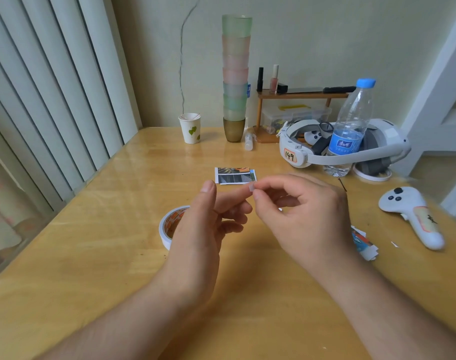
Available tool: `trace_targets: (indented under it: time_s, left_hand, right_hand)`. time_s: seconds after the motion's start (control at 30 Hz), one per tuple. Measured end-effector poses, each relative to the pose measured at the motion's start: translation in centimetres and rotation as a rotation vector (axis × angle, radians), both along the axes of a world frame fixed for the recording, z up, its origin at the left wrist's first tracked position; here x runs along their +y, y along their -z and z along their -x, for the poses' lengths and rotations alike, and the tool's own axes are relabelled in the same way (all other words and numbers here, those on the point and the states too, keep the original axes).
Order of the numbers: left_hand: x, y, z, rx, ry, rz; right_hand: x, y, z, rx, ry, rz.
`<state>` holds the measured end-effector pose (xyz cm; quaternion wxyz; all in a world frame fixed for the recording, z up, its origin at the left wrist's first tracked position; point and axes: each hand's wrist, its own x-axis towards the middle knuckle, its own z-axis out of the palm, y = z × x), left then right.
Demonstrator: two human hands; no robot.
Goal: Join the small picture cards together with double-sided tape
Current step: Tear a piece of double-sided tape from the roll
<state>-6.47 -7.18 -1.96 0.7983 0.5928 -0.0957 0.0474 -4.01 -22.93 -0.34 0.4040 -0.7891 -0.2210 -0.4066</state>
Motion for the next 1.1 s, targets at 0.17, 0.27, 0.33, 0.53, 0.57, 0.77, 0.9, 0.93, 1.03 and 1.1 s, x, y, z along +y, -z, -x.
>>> trace_targets:
  time_s: [0.17, 0.27, 0.33, 0.53, 0.57, 0.77, 0.9, 0.93, 1.03, 1.1]
  left_hand:
    - [0.4, 0.1, 0.0, -0.092, -0.06, -0.144]
    - [0.5, 0.0, 0.3, -0.167, -0.089, -0.263]
    - [0.5, -0.1, 0.5, -0.208, -0.109, -0.34]
    - [0.4, -0.3, 0.6, -0.216, -0.109, -0.392]
    - [0.4, -0.3, 0.6, -0.21, -0.109, -0.387]
    - [0.2, -0.4, 0.8, -0.235, -0.12, -0.405]
    - [0.3, -0.5, 0.8, -0.228, -0.117, -0.386]
    - [0.3, -0.5, 0.8, -0.214, -0.113, -0.356]
    - [0.3, -0.4, 0.6, -0.113, -0.111, -0.235]
    - [0.2, -0.4, 0.4, -0.035, -0.096, -0.142]
  right_hand:
    - [-0.1, -0.2, 0.2, -0.071, 0.026, 0.085]
    - [-0.2, -0.2, 0.1, -0.063, 0.01, 0.115]
    - [-0.2, -0.1, 0.0, -0.05, 0.032, 0.149]
    - [0.0, 0.0, 0.1, -0.041, 0.081, 0.201]
    - [0.0, 0.0, 0.1, -0.039, 0.078, 0.202]
    - [0.2, 0.2, 0.0, -0.023, 0.078, 0.221]
    - [0.2, 0.2, 0.0, -0.025, 0.073, 0.182]
    - [0.3, 0.2, 0.1, -0.022, 0.07, 0.169]
    - [0.6, 0.2, 0.3, 0.027, 0.047, 0.083]
    - [0.8, 0.2, 0.3, 0.123, -0.012, -0.017]
